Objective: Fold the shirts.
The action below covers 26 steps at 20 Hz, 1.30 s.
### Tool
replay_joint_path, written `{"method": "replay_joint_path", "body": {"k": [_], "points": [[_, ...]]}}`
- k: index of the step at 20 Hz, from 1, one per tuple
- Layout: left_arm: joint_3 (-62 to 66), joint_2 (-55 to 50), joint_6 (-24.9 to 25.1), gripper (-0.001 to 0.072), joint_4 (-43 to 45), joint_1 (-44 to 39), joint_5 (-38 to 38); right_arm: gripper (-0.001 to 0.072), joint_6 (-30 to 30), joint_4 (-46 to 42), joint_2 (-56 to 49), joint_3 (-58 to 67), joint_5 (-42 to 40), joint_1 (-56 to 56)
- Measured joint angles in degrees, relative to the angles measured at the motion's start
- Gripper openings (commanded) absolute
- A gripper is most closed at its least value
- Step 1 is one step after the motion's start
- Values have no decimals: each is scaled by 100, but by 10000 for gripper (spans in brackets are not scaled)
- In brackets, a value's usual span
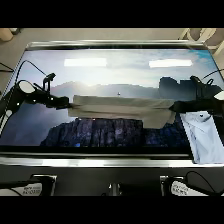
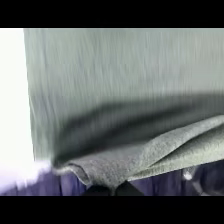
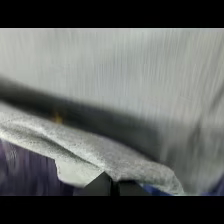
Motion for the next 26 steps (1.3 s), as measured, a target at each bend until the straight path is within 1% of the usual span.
{"method": "replay_joint_path", "body": {"k": [5, 8, 9, 10, 11, 12, 13, 14, 15, 18, 20, 22, 26], "points": [[1467, -1276, -494, 26, -92, 4, -48, 22, -35, 634, -1115, 737, -664, 129], [1950, -1816, -723, 26, -94, 4, -85, 23, -33, 778, -1572, 876, -1259, 376], [2026, -1947, -772, 37, -103, 4, -92, 24, -33, 809, -1687, 898, -1401, 448], [2087, -2083, -807, 215, -101, 4, -107, 79, -28, 822, -1790, 916, -1519, 501], [2127, -2186, -859, 527, -98, 4, -149, 271, -22, 826, -1858, 931, -1596, 522], [2166, -2264, -925, 635, -101, 11, -168, 547, -48, 828, -1897, 966, -1637, 531], [2203, -2315, -981, 633, -105, 31, -223, 673, -125, 837, -1915, 1027, -1598, 505], [2260, -2350, -997, 631, -103, 66, -319, 675, -238, 796, -1915, 1119, -1447, 442], [2337, -2361, -1019, 629, -103, 111, -407, 714, -317, 660, -1895, 1224, -1311, 363], [2599, -2249, -1067, 621, -101, 240, -745, 716, -341, -116, -1864, 1484, -651, 151], [2715, -2070, -1080, 620, -105, 264, -848, 717, -315, -459, -1921, 1572, -216, 90], [2778, -1860, -1056, 620, -109, 249, -916, 717, -291, -518, -2052, 1613, 83, 57], [2828, -1467, -922, 619, -111, 125, -994, 717, -251, -85, -2391, 1646, 282, 48]]}}
